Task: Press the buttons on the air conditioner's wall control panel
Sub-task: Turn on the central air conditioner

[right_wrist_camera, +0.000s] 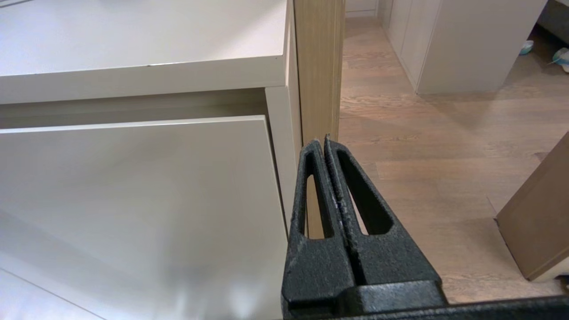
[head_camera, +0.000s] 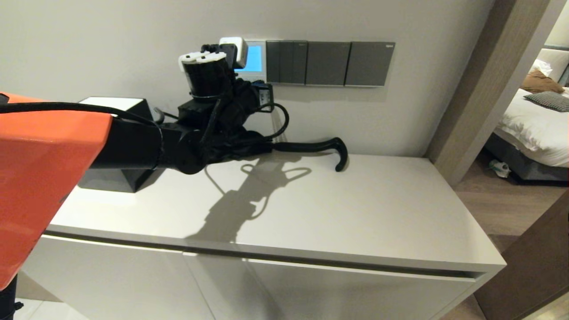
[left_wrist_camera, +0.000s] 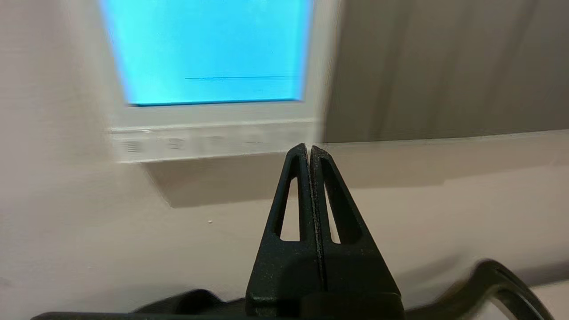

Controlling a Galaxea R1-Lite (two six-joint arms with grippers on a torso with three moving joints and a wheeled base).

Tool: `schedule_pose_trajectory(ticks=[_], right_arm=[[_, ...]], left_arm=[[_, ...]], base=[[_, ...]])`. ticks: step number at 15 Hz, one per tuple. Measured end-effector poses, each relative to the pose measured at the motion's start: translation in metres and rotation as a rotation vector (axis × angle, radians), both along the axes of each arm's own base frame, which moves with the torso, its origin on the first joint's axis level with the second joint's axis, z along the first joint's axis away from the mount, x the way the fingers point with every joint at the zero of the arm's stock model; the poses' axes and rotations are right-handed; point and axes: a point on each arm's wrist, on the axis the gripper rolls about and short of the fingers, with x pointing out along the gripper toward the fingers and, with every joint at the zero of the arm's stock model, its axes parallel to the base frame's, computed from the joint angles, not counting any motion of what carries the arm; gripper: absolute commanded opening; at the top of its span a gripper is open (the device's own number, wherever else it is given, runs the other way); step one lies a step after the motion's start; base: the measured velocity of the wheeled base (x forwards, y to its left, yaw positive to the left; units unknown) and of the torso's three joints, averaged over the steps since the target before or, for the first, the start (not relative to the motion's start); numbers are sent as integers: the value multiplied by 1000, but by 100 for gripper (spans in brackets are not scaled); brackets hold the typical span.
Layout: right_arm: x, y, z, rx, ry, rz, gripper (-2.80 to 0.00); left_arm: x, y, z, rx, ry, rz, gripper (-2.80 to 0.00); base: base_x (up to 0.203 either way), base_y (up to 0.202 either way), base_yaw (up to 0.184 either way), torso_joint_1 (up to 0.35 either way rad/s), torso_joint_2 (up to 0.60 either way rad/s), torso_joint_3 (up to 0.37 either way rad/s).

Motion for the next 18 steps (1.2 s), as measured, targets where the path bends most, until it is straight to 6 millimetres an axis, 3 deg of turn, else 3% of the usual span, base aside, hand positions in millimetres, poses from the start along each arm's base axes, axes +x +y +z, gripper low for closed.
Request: schedule_pose_trajectory(ticks=[18], right_arm=[[0,0,0,0,0,1,-280]], left_arm=[[10,4,0,-6,-7,20,-280]], base=[[0,0,0,0,0,0]])
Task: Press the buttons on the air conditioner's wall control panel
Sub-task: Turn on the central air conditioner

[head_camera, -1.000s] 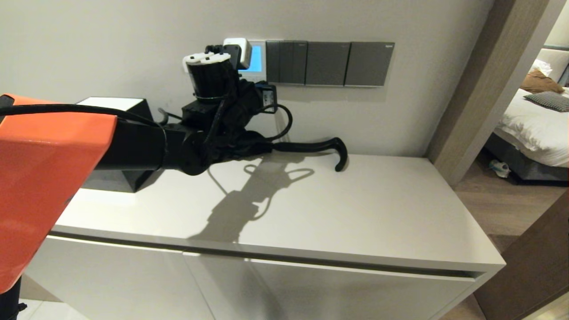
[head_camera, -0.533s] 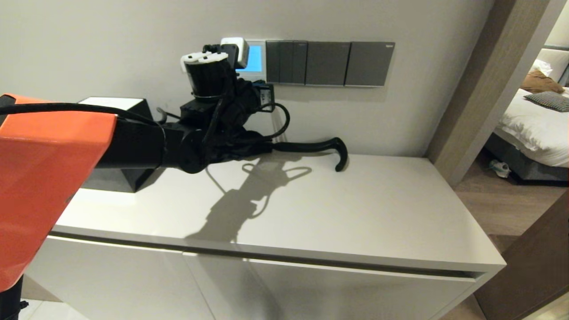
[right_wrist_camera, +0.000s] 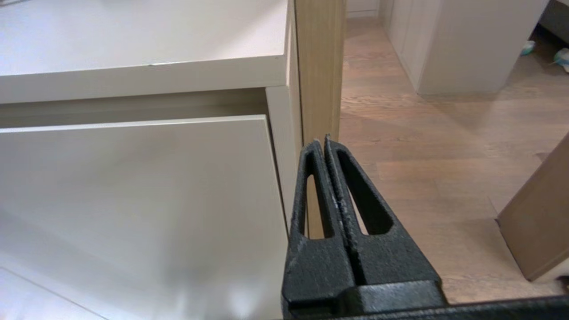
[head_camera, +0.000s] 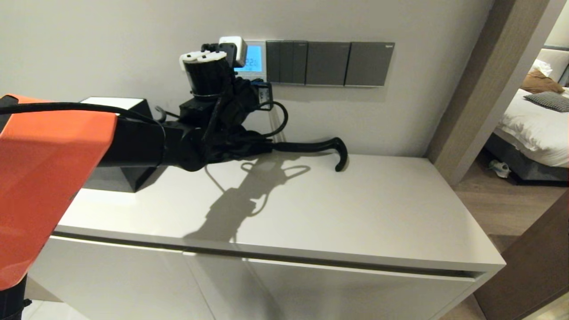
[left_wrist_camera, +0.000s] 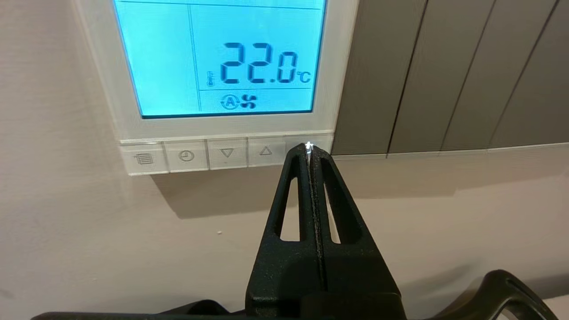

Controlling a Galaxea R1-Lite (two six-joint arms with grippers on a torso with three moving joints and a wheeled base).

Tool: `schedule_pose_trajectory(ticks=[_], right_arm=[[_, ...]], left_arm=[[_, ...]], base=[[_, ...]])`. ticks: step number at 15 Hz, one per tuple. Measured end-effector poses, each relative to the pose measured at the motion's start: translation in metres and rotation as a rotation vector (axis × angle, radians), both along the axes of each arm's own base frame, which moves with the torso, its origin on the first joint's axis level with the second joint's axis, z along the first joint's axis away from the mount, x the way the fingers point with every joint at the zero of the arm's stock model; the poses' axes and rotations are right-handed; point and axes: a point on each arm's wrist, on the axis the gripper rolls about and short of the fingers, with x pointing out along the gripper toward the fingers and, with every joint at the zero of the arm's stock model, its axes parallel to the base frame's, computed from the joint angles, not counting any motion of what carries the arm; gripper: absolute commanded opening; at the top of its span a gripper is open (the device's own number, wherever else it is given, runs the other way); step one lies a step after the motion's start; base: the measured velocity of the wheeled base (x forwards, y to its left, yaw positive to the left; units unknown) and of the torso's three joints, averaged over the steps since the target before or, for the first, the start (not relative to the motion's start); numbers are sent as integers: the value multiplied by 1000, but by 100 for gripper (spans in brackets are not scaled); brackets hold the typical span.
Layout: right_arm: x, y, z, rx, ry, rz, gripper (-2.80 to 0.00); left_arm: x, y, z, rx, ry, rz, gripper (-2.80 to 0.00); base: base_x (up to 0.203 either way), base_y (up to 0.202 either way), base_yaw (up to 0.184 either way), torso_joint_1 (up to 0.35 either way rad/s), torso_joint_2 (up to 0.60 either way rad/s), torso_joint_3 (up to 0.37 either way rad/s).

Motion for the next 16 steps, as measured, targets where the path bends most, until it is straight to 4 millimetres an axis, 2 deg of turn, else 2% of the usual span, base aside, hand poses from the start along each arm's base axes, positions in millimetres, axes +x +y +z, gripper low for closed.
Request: schedule_pose_trajectory(ticks=[8,16], right_arm=[[0,0,0,0,0,0,-280],[0,0,0,0,0,-1,-280]], left_arm=[[6,5,-5,0,7,14,-280],[-32,13,3,-10,-18,-11,-280]], base=[[0,0,0,0,0,0],[0,0,0,0,0,0]])
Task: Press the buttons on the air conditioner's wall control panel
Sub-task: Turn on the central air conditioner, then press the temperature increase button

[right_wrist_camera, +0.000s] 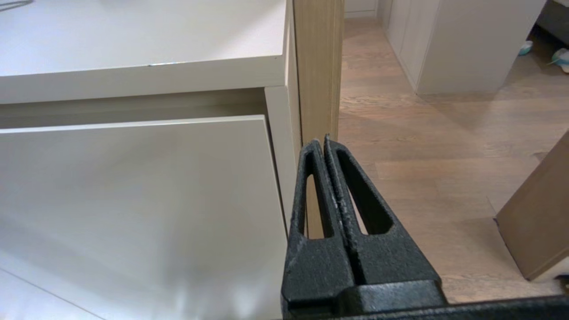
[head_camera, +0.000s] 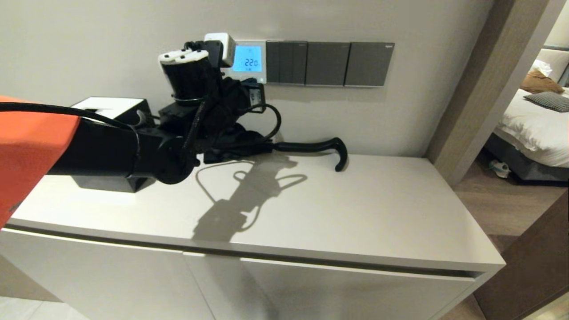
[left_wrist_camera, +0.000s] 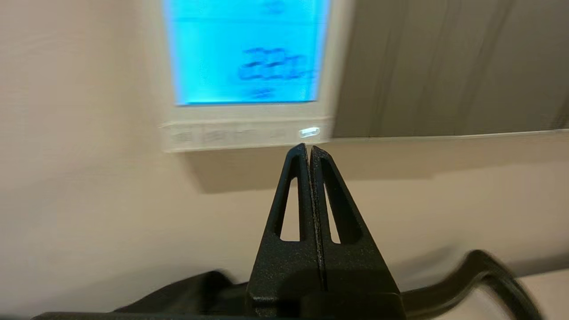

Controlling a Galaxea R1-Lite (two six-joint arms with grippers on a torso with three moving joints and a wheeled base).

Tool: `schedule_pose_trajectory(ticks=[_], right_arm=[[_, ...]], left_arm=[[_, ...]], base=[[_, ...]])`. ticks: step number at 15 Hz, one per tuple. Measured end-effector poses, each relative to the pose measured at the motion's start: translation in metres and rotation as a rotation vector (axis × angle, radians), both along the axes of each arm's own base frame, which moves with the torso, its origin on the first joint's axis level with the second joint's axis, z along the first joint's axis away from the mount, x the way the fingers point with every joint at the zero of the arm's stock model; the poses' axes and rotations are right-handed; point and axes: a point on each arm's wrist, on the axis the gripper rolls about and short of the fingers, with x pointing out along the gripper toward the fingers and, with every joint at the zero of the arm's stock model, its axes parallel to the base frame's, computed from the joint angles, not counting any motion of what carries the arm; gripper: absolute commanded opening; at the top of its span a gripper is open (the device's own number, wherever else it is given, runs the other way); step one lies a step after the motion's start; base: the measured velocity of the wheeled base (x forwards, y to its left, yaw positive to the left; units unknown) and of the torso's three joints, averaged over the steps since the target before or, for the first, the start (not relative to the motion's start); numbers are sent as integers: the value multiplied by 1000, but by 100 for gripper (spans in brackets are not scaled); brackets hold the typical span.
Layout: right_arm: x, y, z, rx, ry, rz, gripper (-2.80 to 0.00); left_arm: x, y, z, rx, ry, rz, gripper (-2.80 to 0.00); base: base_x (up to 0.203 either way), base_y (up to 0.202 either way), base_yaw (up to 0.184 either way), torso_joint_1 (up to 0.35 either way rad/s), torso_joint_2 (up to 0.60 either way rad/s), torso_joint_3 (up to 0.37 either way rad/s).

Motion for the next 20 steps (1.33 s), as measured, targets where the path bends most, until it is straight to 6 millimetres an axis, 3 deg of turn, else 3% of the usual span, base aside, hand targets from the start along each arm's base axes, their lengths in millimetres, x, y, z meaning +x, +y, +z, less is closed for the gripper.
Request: schedule_pose_trajectory(ticks=[4,9,20], right_arm=[[0,0,0,0,0,1,-280],[0,0,0,0,0,0,-280],[0,0,0,0,0,0,-280]], left_arm=[[-5,7,4,-4,-7,7,-280],[17,30,-4,6,6,70,-280],[35,29,-11,10,11,89,-280]], base=[[0,0,0,0,0,0],[0,0,0,0,0,0],[0,0,0,0,0,0]])
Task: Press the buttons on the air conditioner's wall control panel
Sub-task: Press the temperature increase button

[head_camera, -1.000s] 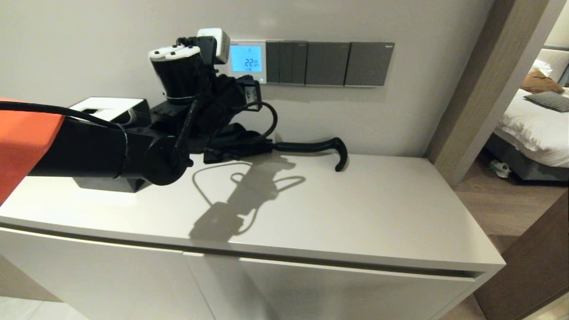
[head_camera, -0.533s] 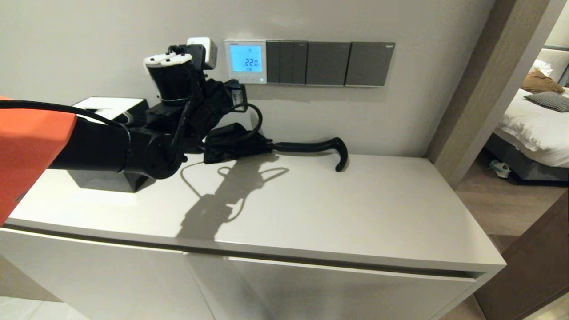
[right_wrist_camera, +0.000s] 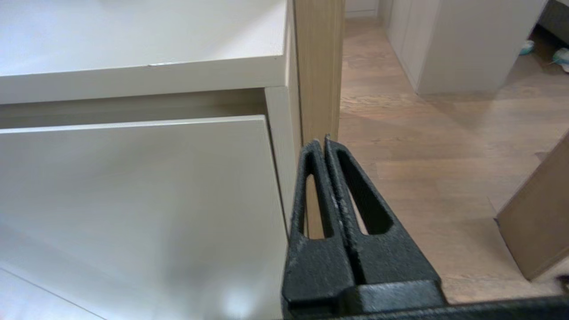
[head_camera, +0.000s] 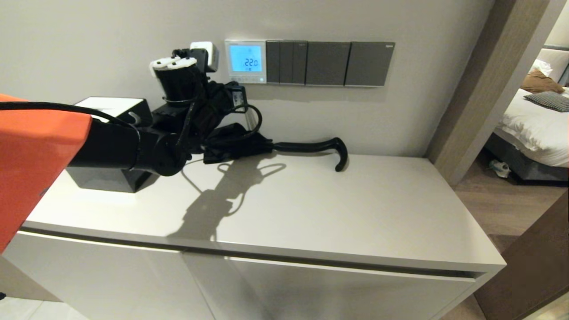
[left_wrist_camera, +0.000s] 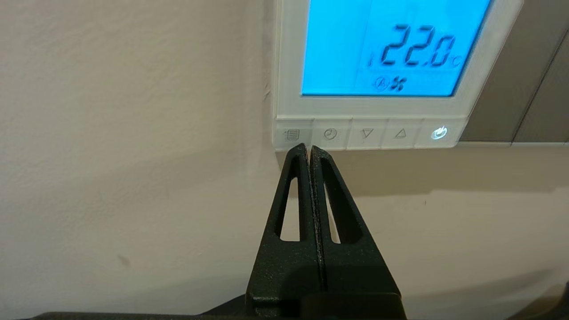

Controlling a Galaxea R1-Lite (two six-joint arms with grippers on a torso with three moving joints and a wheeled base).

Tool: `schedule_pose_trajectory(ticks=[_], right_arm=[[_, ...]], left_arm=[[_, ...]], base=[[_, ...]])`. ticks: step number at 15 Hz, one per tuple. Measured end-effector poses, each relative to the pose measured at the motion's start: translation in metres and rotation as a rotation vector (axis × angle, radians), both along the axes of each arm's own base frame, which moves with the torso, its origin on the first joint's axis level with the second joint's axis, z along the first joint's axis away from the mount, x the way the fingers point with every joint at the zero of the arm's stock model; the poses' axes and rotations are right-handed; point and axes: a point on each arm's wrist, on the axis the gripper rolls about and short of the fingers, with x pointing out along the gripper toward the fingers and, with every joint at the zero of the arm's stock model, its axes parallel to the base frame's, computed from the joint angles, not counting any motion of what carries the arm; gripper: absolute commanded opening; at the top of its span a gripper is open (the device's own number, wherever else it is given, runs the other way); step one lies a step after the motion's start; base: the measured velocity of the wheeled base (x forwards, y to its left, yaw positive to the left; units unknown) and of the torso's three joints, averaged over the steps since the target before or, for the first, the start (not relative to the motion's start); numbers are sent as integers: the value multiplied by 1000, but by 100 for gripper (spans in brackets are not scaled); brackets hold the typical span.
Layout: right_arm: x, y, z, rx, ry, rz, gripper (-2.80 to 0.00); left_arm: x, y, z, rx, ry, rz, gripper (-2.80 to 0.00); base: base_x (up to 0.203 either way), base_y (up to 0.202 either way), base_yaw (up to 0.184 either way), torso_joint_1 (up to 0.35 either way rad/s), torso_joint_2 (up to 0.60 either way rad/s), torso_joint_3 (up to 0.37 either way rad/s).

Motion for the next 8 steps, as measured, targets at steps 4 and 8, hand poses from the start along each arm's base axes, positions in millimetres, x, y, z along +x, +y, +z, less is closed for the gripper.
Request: schedule_pose_trajectory(ticks=[4,8], right_arm=[[0,0,0,0,0,1,-280],[0,0,0,0,0,1,-280]], left_arm=[[0,0,0,-1,-2,0,-280],[-1,0,-1,-1,-1,0,-280]], base=[[0,0,0,0,0,0],[0,0,0,0,0,0]])
